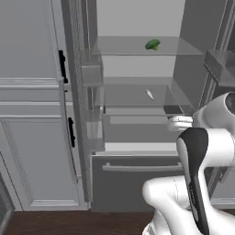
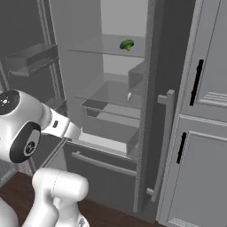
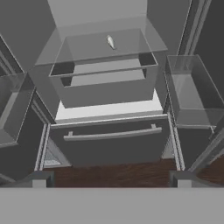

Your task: Place one broccoli and one fish in each tupperware on the nearby counter, to pack two identical lunches.

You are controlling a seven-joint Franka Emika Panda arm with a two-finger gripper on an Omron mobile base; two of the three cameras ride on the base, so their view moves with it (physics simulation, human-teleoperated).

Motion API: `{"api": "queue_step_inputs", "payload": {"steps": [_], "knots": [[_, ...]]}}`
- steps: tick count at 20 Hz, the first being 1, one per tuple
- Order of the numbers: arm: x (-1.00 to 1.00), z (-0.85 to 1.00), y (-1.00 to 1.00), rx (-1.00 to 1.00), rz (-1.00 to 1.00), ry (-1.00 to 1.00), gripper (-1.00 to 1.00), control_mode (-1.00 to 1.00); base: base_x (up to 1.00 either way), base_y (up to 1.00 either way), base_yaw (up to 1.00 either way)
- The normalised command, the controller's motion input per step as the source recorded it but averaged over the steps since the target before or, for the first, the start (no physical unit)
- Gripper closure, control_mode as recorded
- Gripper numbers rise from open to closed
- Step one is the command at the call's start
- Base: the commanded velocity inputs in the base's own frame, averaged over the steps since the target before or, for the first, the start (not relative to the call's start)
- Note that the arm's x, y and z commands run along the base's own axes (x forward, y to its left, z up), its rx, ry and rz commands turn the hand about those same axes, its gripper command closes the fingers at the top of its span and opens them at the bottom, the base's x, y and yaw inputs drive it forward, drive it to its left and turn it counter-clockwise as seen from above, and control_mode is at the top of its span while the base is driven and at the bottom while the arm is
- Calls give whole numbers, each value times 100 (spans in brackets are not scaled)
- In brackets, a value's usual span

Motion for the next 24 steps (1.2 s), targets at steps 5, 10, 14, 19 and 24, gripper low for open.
{"api": "queue_step_inputs", "payload": {"steps": [5, 10, 14, 19, 24], "knots": [[0, 0, 0, 0, 0, 0, -100, 100, 74, 11, -19], [0, 0, 0, 0, 0, 0, -100, 100, 25, 33, -27], [0, 0, 0, 0, 0, 0, -100, 100, 17, 21, -28], [0, 0, 0, 0, 0, 0, -100, 100, 70, 13, -11], [0, 0, 0, 0, 0, 0, -100, 100, 48, 6, 0]]}}
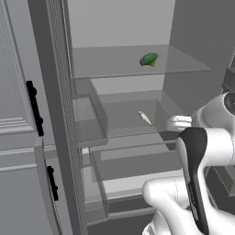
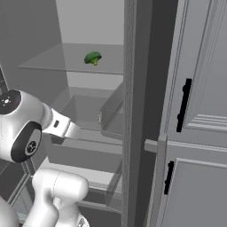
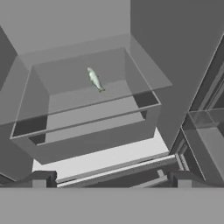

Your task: Place one broccoli and one fish in each tupperware on the nearby counter, to pack two identical lunches.

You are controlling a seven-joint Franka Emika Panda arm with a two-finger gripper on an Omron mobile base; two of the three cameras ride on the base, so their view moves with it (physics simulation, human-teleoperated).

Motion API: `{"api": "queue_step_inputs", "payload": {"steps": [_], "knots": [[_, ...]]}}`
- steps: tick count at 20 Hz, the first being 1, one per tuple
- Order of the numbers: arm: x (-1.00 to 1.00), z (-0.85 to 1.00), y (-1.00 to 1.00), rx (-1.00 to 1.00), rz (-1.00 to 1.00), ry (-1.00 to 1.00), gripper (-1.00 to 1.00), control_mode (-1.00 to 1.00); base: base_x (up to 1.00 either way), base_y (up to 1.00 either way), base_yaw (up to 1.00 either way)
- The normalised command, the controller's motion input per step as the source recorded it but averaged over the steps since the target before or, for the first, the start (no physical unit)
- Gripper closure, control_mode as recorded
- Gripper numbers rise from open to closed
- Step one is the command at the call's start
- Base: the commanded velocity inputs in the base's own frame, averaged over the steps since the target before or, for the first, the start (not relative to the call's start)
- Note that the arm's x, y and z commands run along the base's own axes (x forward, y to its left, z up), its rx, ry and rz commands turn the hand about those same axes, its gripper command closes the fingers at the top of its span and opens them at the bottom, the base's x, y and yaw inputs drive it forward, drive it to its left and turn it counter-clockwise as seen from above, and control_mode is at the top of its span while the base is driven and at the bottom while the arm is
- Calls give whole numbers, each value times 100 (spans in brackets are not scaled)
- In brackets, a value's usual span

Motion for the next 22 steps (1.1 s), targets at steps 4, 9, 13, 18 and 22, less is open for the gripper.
{"api": "queue_step_inputs", "payload": {"steps": [4, 9, 13, 18, 22], "knots": [[30, -43, 0, 0, 6, 8, -100, -100, 0, 0, 0], [73, -34, 0, -2, 8, 5, -100, -100, 0, 0, 0], [87, -12, 0, -4, 0, -1, -100, -100, 0, 0, 0], [79, -14, -2, 0, 0, 2, -100, -100, 0, 0, 0], [79, -27, 0, 0, 0, 9, -100, -100, 0, 0, 0]]}}
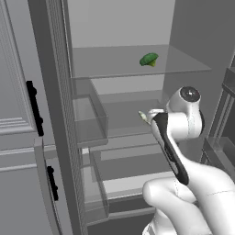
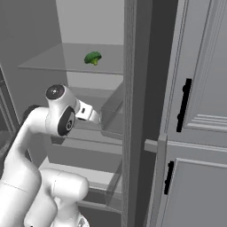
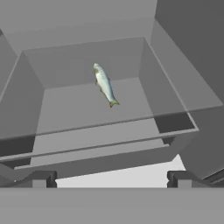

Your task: Place one broccoli and one fish in each tupperware on the nearby counter, to pack two identical lunches.

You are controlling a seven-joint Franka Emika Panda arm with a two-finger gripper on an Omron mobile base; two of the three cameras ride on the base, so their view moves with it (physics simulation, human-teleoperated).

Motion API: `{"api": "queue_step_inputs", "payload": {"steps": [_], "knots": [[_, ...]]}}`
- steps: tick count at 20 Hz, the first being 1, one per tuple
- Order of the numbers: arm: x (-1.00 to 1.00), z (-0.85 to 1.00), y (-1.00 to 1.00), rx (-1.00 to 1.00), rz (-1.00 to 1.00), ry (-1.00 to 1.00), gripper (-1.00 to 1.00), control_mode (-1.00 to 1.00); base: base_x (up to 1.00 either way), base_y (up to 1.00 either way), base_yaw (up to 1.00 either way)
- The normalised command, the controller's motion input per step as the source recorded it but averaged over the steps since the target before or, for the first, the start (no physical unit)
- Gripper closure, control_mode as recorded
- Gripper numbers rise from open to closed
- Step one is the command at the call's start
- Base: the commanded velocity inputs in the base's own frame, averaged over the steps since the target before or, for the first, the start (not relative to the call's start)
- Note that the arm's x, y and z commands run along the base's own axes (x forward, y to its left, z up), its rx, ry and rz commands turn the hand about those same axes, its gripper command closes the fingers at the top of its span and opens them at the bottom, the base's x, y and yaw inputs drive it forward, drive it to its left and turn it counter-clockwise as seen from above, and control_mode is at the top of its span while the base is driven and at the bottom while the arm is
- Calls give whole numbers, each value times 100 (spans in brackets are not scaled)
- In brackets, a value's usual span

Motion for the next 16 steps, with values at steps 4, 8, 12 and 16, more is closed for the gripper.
{"api": "queue_step_inputs", "payload": {"steps": [4, 8, 12, 16], "knots": [[79, -27, -7, 0, 5, 8, -100, -100, 0, 0, 0], [61, -29, -21, 0, 8, 9, -100, -100, 0, 0, 0], [61, -55, -5, 0, 6, 4, -100, -100, 0, 0, 0], [73, -42, 0, 0, 1, 5, -100, -100, 0, 0, 0]]}}
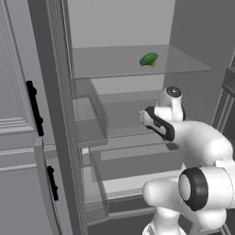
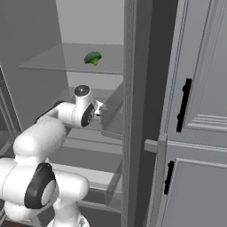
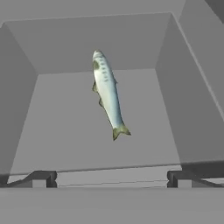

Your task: Place one broccoli and one fish in each tupperware on the nearby counter, to pack two identical lunches.

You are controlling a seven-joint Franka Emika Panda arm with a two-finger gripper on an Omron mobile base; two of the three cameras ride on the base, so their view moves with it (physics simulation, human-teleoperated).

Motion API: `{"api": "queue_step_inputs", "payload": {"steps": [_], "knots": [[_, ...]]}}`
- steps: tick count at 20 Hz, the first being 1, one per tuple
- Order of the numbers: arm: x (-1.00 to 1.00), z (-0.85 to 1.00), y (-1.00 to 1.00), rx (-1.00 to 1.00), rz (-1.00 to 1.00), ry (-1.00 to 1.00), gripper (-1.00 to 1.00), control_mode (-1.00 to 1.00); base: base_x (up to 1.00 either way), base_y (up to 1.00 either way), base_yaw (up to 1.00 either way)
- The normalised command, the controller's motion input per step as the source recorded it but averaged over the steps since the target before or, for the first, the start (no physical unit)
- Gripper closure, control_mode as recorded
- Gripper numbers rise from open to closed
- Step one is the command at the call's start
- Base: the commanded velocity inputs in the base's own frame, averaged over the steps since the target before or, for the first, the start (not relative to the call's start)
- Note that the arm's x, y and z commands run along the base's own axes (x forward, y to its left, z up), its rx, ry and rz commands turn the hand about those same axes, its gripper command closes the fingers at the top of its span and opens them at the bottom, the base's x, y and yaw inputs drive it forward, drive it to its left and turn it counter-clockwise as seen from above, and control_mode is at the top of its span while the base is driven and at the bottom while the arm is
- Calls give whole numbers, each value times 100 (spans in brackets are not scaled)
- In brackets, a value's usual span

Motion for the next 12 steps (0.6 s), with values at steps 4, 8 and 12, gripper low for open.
{"api": "queue_step_inputs", "payload": {"steps": [4, 8, 12], "knots": [[73, -29, 0, 0, 0, 6, -100, -100, 0, 0, 0], [62, -34, 0, 0, 0, 8, -100, -100, 0, 0, 0], [53, -35, 0, 0, 0, 10, -100, -100, 0, 0, 0]]}}
